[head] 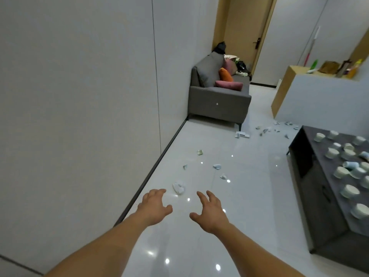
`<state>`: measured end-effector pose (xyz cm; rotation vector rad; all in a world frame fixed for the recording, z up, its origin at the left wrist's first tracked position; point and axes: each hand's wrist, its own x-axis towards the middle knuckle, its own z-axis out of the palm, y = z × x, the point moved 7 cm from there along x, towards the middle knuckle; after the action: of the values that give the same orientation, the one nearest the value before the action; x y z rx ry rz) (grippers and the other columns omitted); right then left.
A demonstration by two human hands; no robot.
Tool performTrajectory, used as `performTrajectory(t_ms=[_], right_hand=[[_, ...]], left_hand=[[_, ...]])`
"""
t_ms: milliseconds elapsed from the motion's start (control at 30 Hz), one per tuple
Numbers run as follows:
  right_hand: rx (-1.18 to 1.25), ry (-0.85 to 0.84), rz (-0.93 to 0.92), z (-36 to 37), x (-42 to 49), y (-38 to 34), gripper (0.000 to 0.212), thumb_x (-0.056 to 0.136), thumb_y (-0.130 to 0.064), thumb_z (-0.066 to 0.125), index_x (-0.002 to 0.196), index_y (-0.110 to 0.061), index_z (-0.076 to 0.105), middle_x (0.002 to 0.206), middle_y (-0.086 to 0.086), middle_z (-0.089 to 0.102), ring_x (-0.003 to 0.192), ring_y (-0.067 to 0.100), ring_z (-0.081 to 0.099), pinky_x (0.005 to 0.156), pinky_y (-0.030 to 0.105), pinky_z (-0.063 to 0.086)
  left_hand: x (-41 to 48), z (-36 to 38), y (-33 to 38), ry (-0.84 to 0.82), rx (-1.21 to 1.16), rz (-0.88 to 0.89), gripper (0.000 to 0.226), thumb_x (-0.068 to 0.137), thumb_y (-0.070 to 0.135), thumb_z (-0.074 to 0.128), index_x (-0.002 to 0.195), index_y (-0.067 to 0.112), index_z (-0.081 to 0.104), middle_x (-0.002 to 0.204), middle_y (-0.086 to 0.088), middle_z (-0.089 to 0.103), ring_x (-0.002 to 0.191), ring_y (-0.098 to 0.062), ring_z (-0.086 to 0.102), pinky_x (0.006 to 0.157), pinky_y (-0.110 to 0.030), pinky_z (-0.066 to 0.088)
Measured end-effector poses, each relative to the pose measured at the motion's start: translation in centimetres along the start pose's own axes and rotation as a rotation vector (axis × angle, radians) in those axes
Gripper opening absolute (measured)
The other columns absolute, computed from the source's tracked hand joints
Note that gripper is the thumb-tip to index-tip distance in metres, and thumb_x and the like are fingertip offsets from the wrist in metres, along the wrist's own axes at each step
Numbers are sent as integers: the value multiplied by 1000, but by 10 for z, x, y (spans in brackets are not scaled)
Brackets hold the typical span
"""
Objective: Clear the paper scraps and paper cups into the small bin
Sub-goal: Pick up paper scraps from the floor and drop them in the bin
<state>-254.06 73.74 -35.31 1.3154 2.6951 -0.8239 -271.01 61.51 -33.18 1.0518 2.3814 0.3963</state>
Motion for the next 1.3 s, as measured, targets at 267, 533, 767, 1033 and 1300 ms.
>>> performTrajectory(t_ms=[267,533,767,1033,1300], right_hand=[[16,23,89,-64,52,98,82,89,-52,57,154,-33,11,162,0,1,149,23,1,114,43,31],[14,49,190,-118,146,155,83,88,-52,58,154,-33,12,163,0,1,149,22,0,114,45,30],[19,90,281,-176,234,200,81,88,-52,58,154,-35,13,162,-1,3,149,22,2,114,45,31],[42,60,321,-216,338,286,83,88,-54,57,154,-34,11,162,-1,4,148,22,3,113,45,32],[6,-40,216,-279,463,358,83,88,-56,56,154,-34,12,162,1,6,148,23,5,114,48,27]], left_hand=[[69,35,105,-90,62,85,72,88,46,55,149,24,24,154,-1,24,141,-23,21,112,-38,29],[203,40,192,-119,111,200,72,89,47,55,149,24,24,154,-2,24,140,-24,23,111,-40,30],[317,32,272,-154,163,298,72,87,48,55,149,24,26,154,-2,25,141,-24,21,111,-42,29],[429,62,362,-196,261,330,71,86,51,54,147,26,27,152,-2,27,138,-25,26,107,-40,32],[534,69,447,-141,252,223,72,86,53,53,147,25,27,155,-2,25,141,-25,23,110,-42,29]])
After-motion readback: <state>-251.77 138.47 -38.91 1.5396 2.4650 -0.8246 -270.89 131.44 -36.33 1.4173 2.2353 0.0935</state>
